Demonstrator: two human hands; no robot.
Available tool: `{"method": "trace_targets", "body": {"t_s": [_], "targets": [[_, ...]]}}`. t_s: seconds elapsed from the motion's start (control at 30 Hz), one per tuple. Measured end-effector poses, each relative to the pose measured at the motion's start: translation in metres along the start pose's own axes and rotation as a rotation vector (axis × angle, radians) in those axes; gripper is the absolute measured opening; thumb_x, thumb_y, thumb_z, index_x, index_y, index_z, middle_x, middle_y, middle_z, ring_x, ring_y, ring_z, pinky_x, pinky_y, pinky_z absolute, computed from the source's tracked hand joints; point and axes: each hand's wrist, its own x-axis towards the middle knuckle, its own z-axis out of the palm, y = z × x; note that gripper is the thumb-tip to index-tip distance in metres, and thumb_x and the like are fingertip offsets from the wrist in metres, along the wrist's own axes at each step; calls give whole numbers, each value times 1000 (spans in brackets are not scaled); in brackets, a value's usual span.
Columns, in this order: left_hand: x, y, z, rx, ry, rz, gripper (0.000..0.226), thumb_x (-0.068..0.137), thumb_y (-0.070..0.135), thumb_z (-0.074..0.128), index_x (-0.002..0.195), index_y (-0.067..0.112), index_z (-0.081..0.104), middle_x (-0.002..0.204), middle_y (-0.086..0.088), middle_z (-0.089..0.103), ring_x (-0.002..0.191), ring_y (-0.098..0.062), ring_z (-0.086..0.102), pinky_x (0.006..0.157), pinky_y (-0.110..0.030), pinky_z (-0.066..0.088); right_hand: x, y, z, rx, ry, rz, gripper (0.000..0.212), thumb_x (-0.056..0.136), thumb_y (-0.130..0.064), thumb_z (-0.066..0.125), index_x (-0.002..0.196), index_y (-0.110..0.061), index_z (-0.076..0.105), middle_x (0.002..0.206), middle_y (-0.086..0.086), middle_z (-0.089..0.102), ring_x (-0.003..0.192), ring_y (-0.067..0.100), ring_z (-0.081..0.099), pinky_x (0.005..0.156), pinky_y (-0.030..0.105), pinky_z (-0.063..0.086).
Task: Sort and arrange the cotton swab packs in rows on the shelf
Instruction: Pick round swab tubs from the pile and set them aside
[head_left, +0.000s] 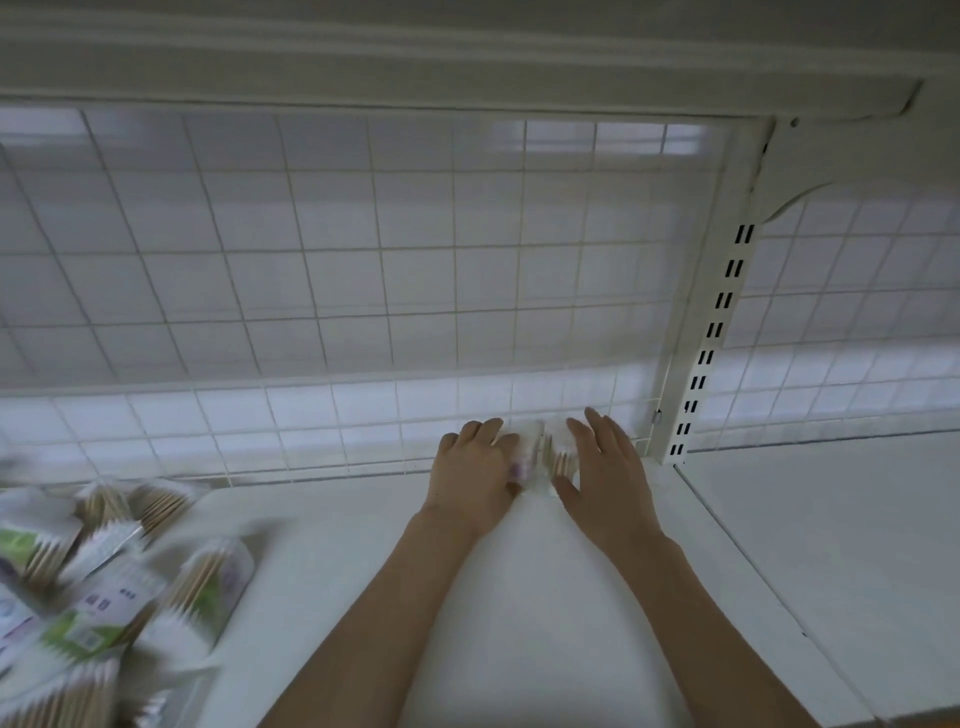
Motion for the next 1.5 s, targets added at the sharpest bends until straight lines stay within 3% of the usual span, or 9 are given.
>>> {"method": "trace_targets", "body": {"t_s": [0.13,0.3,0.43,0.63,0.83,1.03,1.13,1.3,1.5], "targets": [[-38,-5,-12,-93,47,-97,43,89,38,53,129,25,49,137,7,43,124,-16,37,97,-29,25,-19,-19,2,113,-6,-17,58,91,-26,53,143,-13,30,155,5,18,143,20,7,117,29,6],[-96,-16,-28,-128,104,-229,36,92,39,49,125,26,52,127,13,52,116,-12,45,90,-24,27,-47,-51,12,228,-65,-115,52,89,-27,57,137,-15,40,145,0,34,136,17,26,113,27,20],[-143,-30,-45,-102,144,-307,33,91,40,50,121,27,56,121,14,56,111,-11,49,87,-23,31,-64,-85,21,300,-166,-206,49,91,-30,54,137,-18,39,146,-3,32,137,12,24,112,23,18],[-187,-64,-75,-71,154,-368,35,90,42,51,120,25,57,119,10,57,112,-14,48,97,-29,34,-80,-138,25,373,-203,-293,48,91,-34,54,136,-22,40,141,-10,37,132,6,28,97,9,18],[-210,-118,-106,-130,167,-416,25,85,29,59,102,10,64,104,-5,61,102,-27,53,84,-38,45,-86,-189,22,400,-231,-285,47,90,-35,55,134,-22,42,135,-10,43,126,8,37,98,16,28],[-206,-186,-134,-53,5,-497,46,86,40,55,123,13,54,122,-8,53,116,-27,46,93,-33,41,-78,-239,21,358,-284,-269,51,92,-40,50,138,-24,36,140,-10,39,127,11,38,99,22,32],[-206,-206,-136,-24,-162,-484,48,87,38,55,127,13,50,130,-7,50,120,-24,45,94,-32,38,-72,-261,26,304,-349,-263,56,91,-45,49,139,-22,33,140,-4,39,124,16,41,96,25,33],[-201,-225,-132,-35,-369,-429,29,85,31,52,105,10,59,107,-6,62,94,-21,58,73,-28,48,-59,-287,38,249,-446,-140,62,89,-54,45,138,-17,34,134,6,45,121,23,45,87,29,34],[-195,-234,-122,-71,-446,-391,34,86,38,56,104,9,59,97,-4,60,81,-18,54,64,-24,41,-47,-299,45,228,-536,12,67,87,-59,43,135,-14,32,123,10,53,108,26,52,80,32,39]]}}
